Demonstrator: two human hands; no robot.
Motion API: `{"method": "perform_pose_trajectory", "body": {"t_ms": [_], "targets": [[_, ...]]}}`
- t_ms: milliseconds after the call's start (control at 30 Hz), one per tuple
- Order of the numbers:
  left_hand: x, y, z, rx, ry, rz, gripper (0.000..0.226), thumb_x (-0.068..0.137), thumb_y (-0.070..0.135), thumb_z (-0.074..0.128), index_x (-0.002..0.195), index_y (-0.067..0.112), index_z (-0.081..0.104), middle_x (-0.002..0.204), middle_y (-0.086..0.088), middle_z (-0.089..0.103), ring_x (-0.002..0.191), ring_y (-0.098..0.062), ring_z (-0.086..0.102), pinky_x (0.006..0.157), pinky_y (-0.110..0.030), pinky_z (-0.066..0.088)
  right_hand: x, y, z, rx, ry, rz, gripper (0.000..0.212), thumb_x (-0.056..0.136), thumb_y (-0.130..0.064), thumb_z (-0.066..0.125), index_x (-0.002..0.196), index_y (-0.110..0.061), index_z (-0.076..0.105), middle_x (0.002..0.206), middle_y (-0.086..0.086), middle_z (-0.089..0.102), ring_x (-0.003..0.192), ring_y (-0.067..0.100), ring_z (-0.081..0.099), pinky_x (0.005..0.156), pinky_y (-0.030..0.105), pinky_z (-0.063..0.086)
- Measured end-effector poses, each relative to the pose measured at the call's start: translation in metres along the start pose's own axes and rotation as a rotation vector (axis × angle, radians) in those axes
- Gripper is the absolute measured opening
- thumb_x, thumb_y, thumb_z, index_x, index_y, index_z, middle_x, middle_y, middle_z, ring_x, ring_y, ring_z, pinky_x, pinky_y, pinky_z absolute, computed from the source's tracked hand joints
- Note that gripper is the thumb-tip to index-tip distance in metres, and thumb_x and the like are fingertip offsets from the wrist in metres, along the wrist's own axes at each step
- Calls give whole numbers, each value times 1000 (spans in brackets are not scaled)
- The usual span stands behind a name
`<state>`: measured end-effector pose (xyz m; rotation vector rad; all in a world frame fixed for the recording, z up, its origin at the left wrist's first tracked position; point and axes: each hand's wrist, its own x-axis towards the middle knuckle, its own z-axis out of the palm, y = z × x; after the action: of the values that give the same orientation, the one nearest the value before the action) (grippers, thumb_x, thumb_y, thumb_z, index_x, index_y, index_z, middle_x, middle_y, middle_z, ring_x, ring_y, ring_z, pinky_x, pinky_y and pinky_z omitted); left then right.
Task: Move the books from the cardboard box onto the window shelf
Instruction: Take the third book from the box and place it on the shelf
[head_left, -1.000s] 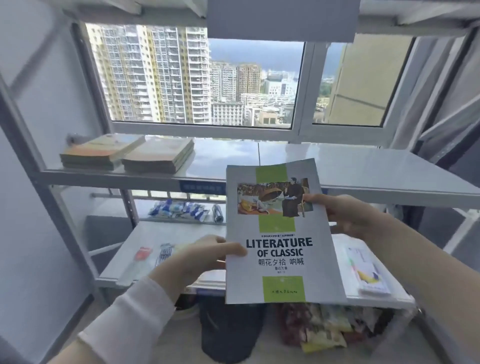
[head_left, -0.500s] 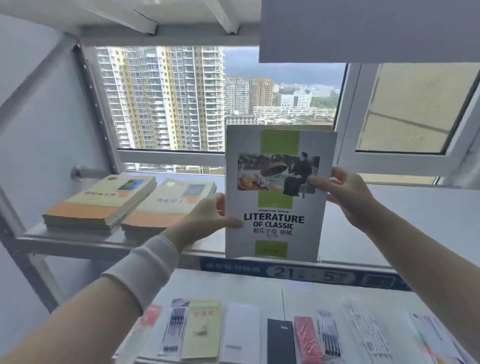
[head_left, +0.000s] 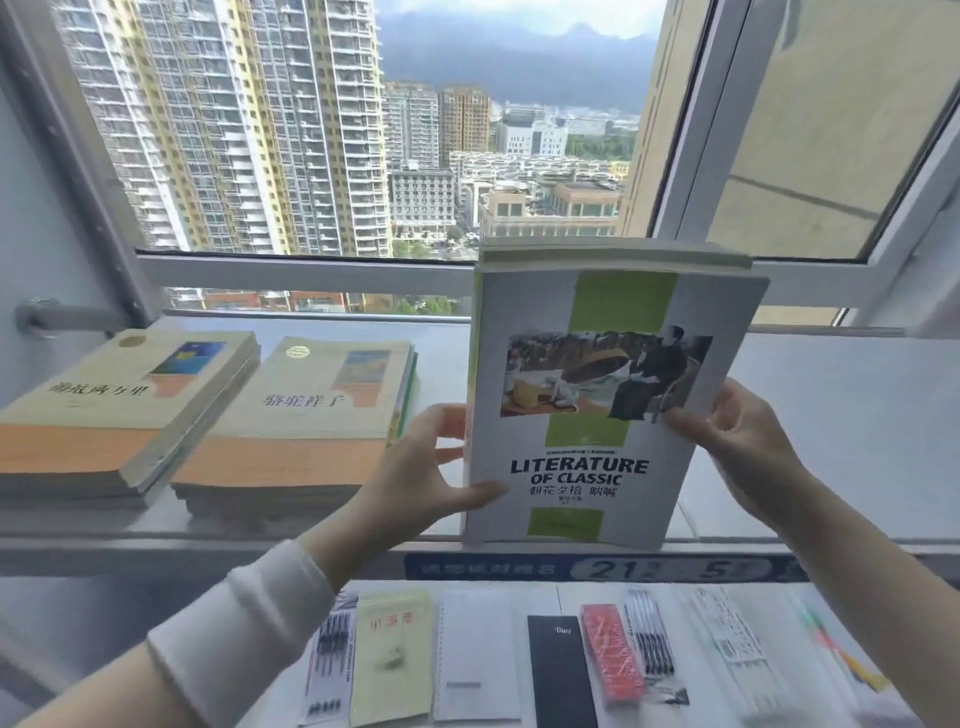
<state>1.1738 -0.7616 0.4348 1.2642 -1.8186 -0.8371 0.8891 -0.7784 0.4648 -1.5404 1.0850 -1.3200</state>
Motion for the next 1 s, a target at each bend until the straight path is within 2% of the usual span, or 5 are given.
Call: {"method": "perform_pose_trajectory", "body": {"t_ms": [233, 367, 467, 667, 1000], "targets": [[29, 31, -22, -309, -90, -378, 43, 79, 17, 73, 118, 5, 58, 112, -7, 69, 101, -18, 66, 78, -22, 56, 49, -39, 5, 9, -75, 391, 28, 81, -32, 65, 99, -10, 65, 102, 8, 71, 94, 21, 66, 83, 37, 51], [55, 45, -39, -533, -182, -747, 42, 87, 13, 62, 126, 2, 54, 122, -14, 65, 93, -22, 64, 65, -27, 60, 91, -31, 11, -7, -139, 873, 48, 74, -38, 69, 112, -11, 57, 111, 7, 65, 102, 24, 61, 99, 43, 46], [63, 32, -37, -554, -248, -904, 51, 87, 17, 63, 134, 5, 50, 134, -15, 59, 112, -26, 61, 88, -37, 54, 96, -5, 18, -19, -160, 1043, 59, 67, -40, 73, 112, -6, 55, 117, 9, 62, 106, 25, 59, 105, 41, 42], [60, 15, -22, -470, -205, -963, 33, 87, 8, 63, 118, 0, 56, 125, -19, 62, 106, -27, 63, 91, -38, 50, 92, 23, 23, -62, -159, 1036, 45, 62, -36, 75, 89, -4, 59, 88, 9, 63, 79, 22, 61, 68, 37, 57], [60, 16, -21, -376, -135, -924, 16, 84, 13, 68, 94, 4, 59, 99, -14, 69, 81, -22, 67, 63, -27, 59, 93, 25, 29, -119, -77, 950, 38, 73, -37, 74, 79, -5, 55, 76, 10, 64, 69, 23, 62, 68, 39, 53]]}}
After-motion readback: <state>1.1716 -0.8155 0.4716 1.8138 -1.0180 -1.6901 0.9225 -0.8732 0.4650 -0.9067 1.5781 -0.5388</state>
